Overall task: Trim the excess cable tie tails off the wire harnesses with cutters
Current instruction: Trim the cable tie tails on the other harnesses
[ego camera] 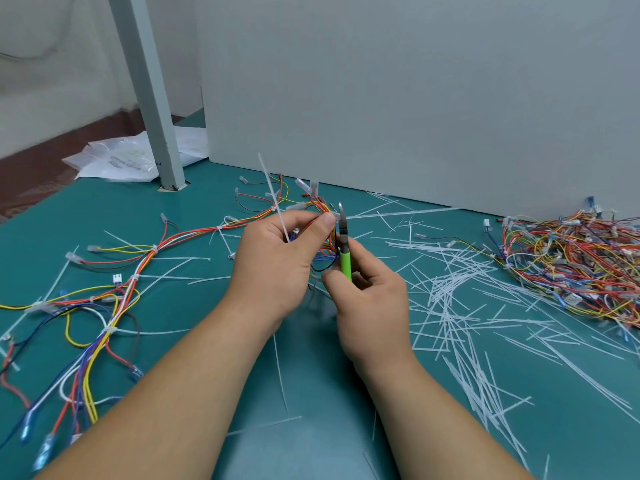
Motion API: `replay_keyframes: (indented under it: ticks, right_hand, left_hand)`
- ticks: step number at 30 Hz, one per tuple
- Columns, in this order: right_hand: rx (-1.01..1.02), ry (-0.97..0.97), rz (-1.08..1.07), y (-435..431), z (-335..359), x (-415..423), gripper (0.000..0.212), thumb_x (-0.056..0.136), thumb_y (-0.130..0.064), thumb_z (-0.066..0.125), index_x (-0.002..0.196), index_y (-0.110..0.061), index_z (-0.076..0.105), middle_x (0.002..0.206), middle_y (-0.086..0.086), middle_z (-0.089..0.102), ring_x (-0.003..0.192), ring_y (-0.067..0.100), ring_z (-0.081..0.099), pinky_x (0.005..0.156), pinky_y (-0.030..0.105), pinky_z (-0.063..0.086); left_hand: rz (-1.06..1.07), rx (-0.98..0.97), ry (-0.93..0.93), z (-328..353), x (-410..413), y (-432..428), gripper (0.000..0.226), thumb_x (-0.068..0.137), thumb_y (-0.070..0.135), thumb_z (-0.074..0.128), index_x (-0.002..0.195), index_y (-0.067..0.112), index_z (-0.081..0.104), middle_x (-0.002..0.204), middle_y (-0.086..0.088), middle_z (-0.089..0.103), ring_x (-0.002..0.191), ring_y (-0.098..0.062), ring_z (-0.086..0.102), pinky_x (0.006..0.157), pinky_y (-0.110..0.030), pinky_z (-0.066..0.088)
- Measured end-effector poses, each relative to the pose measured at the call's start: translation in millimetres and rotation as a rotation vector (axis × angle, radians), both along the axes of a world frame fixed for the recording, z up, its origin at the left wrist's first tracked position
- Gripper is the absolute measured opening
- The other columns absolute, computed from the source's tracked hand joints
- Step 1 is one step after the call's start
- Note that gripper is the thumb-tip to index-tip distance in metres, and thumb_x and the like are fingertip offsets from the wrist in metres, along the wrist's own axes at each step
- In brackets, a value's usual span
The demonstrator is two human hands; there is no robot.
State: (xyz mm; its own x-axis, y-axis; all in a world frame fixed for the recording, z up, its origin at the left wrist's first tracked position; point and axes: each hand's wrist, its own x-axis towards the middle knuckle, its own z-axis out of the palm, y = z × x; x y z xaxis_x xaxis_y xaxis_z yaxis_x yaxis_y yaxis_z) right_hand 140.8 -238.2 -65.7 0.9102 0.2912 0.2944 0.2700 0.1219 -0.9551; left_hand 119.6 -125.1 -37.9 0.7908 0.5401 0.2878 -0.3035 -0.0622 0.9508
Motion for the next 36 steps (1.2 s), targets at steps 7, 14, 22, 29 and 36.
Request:
replay_keyframes:
  ticks: [7,14,22,29,36]
  right_hand:
    - [-0.023,-0.02,-0.04,0.9,-3.0,0.6,0.031,0.078,-0.011,0.059,0.1,-0.023,0.077,0.069,0.004,0.043,0.062,0.017,0.03,0.05,0.025,0.029]
    - [0.002,-0.006,-0.008,1.7,-1.2,1.1,0.03,0.081,-0.009,0.057,0.101,-0.019,0.077,0.071,0.021,0.04,0.066,0.029,0.026,0.05,0.028,0.026]
    - [0.013,-0.01,-0.016,0.3,-2.5,2.1,0.025,0.085,-0.004,0.057,0.098,-0.014,0.076,0.071,0.01,0.039,0.062,0.016,0.027,0.049,0.024,0.026]
    - [0.028,-0.004,-0.031,1.3,-3.3,1.8,0.028,0.088,0.001,0.06,0.097,-0.018,0.078,0.069,0.001,0.04,0.057,0.011,0.025,0.047,0.019,0.025]
    - [0.034,0.019,-0.064,4.3,-5.1,0.2,0.03,0.081,-0.013,0.059,0.099,-0.026,0.079,0.071,0.0,0.045,0.063,0.015,0.031,0.054,0.026,0.028]
  left_hand:
    - [0.005,-0.002,-0.015,0.1,0.5,-1.5,0.011,0.092,0.021,0.074,0.082,0.022,0.08,0.084,0.001,0.077,0.07,0.0,0.063,0.068,-0.01,0.047]
    - [0.035,0.014,-0.008,-1.1,0.9,-1.7,0.011,0.092,0.026,0.074,0.082,0.023,0.08,0.083,0.002,0.076,0.069,-0.003,0.058,0.067,-0.013,0.046]
    - [0.049,0.033,-0.009,-1.0,1.1,-4.3,0.02,0.096,0.025,0.07,0.077,0.028,0.076,0.069,0.017,0.069,0.063,0.001,0.055,0.062,-0.011,0.043]
    - [0.065,0.091,-0.033,-2.6,1.4,-4.5,0.017,0.095,0.024,0.071,0.08,0.03,0.075,0.07,0.02,0.069,0.062,0.004,0.054,0.062,-0.009,0.041]
    - [0.066,0.09,-0.047,-4.4,2.5,-6.5,0.018,0.095,0.023,0.072,0.08,0.032,0.076,0.073,0.018,0.072,0.065,0.003,0.057,0.064,-0.011,0.044]
